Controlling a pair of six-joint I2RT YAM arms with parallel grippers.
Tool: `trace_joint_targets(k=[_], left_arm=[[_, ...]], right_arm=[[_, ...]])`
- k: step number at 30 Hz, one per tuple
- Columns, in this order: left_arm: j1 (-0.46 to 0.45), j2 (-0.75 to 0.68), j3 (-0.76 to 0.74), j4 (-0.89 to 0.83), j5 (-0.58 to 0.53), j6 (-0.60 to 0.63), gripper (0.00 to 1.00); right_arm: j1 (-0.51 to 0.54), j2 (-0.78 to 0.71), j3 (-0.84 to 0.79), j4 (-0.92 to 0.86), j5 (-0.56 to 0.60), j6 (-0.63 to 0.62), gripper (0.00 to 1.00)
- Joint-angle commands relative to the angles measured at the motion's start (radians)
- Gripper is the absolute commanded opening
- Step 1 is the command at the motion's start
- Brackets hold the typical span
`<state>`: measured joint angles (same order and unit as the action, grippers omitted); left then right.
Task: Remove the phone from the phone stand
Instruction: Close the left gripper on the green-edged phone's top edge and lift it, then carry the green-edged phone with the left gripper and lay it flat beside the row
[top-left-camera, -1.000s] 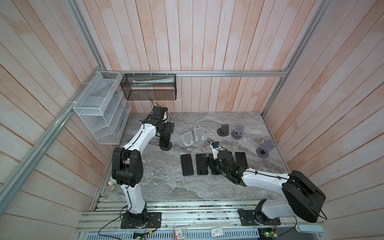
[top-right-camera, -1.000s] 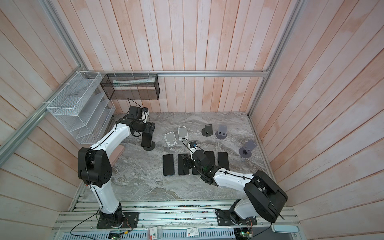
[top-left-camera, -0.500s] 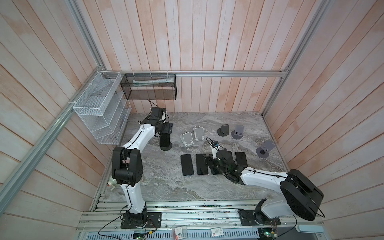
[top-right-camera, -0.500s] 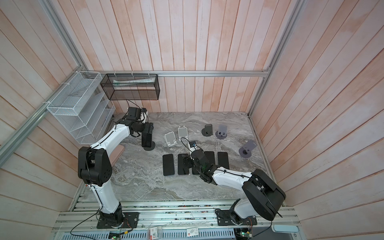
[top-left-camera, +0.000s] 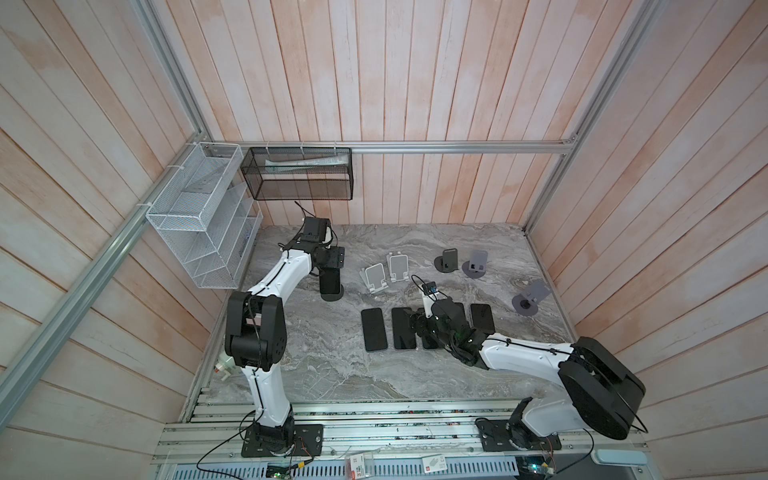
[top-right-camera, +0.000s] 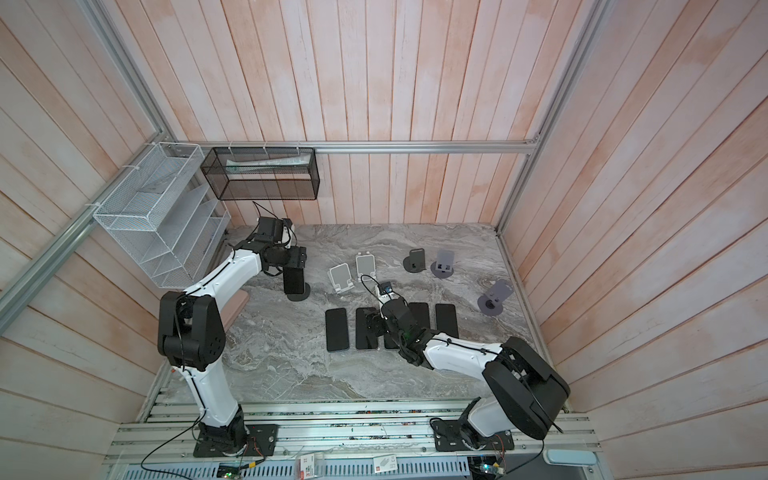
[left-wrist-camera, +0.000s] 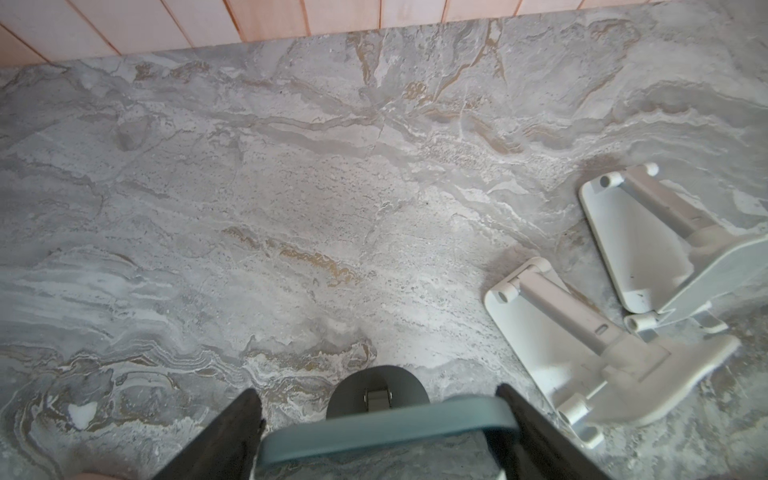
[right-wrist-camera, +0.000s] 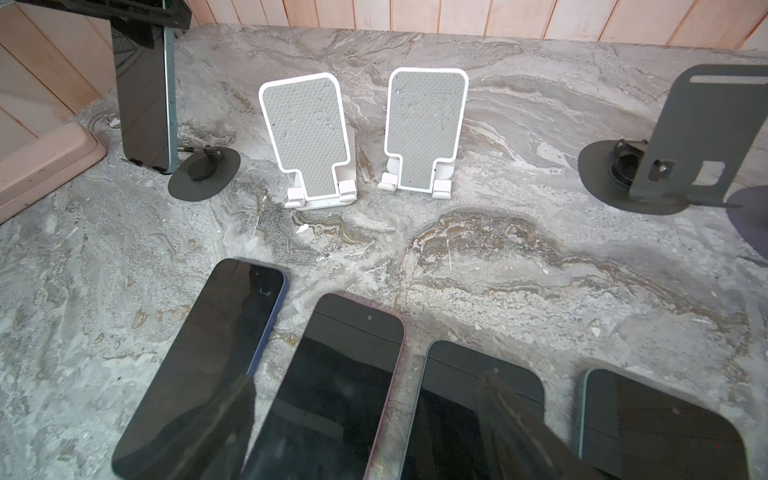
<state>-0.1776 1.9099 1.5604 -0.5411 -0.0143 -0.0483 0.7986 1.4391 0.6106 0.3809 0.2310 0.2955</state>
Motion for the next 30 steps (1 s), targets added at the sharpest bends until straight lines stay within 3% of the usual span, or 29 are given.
trace_joint_targets(k=[1,6,17,30], left_arm=[[-0.017,-0.010,-0.017,0.019,-0.061,-0.057,0.89],[-0.029,-0.016,-0.042,0.042,-0.092,-0.077,0.87],[-0.053,-0.039,-0.069,0.064,-0.171,-0.082,0.72],[-0.071,-0.180,-0.082,0.060,-0.148,-0.087,0.70]], right_arm=[[-0.003,0.012,0.028,-0.020,0.002,0.008,0.84],[-0.003,0.007,0.027,-0.023,0.005,0.005,0.84],[-0.003,0.001,0.025,-0.023,0.004,0.005,0.84],[-0.002,0.001,0.025,-0.022,0.003,0.010,0.83]])
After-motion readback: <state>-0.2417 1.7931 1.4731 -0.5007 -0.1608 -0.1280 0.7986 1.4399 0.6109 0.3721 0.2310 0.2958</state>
